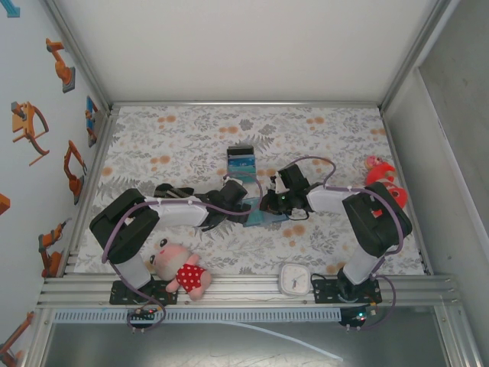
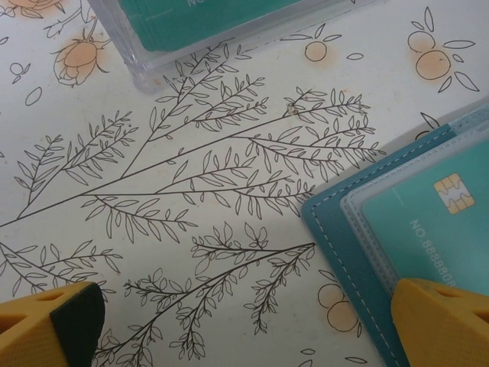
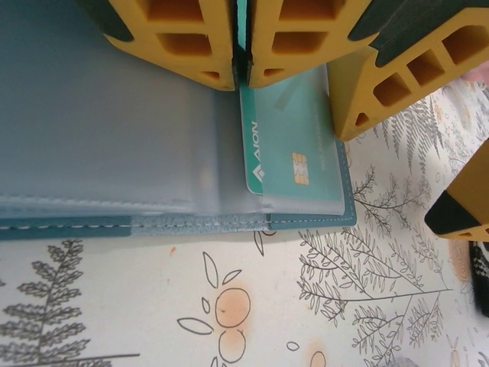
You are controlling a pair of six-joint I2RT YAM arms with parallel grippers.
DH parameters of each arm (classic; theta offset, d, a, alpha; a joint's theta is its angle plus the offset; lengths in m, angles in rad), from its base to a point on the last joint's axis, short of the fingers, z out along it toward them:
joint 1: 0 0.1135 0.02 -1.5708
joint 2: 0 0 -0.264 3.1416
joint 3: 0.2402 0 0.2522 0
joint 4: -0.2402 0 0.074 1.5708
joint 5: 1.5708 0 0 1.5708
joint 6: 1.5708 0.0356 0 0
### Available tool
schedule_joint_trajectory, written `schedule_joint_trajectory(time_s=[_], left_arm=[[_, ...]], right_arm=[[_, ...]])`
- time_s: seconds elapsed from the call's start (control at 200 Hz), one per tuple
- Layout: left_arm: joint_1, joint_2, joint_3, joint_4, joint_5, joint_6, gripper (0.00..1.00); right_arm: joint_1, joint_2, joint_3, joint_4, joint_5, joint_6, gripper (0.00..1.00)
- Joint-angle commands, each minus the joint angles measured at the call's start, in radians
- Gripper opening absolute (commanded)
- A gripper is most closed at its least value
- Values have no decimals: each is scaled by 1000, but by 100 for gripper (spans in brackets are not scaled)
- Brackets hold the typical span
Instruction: Take the credit cards out of the card holder
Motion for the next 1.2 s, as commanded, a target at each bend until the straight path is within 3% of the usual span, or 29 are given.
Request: schedule_joint_trajectory(time_s=[0.0,0.426,0.666,1.197], left_arm=[[-13,32,21,-27,14,19,97],[-19,33,28,-28,20,18,97],[-19,36,35,-36,17,18,97],[-16,12,18,-43,-13,36,97]], right_arm=[[7,13,-14,71,-74,20,12],[7,15,-13,72,-98,4,12],[8,25,-9,39,-73,-11,0],[-19,-54,7,-92,73,-78,0]])
